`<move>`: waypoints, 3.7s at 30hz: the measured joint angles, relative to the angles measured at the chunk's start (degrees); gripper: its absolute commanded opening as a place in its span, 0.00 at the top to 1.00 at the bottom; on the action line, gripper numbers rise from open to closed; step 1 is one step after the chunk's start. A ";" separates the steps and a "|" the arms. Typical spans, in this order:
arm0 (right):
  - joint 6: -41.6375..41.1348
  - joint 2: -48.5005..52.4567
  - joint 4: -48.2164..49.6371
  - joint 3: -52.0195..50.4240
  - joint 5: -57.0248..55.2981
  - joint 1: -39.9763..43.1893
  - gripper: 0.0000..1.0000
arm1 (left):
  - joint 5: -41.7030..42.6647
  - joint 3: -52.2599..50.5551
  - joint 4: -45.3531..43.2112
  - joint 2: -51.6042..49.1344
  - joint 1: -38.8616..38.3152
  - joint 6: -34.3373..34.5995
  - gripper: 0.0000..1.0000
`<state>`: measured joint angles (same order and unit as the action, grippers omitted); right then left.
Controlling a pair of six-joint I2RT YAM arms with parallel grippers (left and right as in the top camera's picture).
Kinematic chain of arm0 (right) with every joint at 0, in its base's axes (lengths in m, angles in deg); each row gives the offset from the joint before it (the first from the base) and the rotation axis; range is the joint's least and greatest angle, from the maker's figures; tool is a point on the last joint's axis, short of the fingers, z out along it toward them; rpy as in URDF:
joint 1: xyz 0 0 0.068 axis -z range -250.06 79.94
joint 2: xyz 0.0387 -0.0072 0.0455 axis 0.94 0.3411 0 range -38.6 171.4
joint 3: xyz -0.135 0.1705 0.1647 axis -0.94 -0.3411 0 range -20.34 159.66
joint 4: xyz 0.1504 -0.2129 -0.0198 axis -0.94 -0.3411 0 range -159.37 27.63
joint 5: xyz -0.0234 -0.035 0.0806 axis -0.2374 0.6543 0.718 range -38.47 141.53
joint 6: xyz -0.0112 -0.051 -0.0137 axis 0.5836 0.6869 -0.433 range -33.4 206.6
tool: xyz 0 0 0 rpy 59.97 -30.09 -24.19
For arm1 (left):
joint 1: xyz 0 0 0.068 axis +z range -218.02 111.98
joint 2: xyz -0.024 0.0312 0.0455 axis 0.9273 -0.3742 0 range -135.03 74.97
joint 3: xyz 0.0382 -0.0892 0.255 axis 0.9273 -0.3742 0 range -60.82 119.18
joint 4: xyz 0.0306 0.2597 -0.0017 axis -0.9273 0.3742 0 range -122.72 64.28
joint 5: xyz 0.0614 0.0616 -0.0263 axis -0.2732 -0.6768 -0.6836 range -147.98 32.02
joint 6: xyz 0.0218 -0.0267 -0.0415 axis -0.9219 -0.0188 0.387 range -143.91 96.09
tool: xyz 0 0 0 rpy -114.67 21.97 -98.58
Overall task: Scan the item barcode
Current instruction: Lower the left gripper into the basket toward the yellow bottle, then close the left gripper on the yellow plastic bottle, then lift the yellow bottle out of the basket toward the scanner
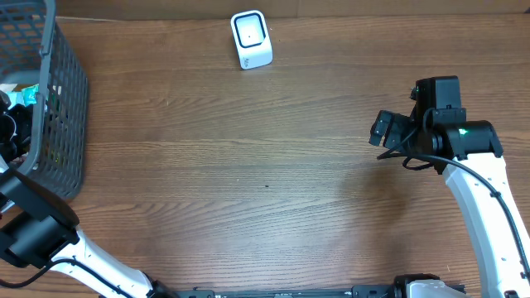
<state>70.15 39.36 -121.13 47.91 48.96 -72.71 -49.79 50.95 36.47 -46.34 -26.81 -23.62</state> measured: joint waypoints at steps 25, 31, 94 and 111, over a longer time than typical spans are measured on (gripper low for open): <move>0.00 0.00 0.02 0.00 -0.02 0.00 0.00 | 2.01 2.01 1.62 0.00 0.02 0.13 0.24; 0.02 0.00 0.04 0.00 0.02 0.00 0.00 | 2.56 2.03 1.62 0.00 0.00 0.13 0.20; 0.04 0.00 0.02 0.00 0.00 0.00 0.00 | 4.15 2.38 -5.88 44.13 -14.88 11.37 0.73; 0.00 0.00 0.02 0.00 0.00 0.00 0.00 | 3.80 2.38 3.06 47.04 -32.74 9.53 0.73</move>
<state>70.15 39.36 -121.11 47.91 48.96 -72.71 -45.99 53.33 39.53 0.69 -59.55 -14.09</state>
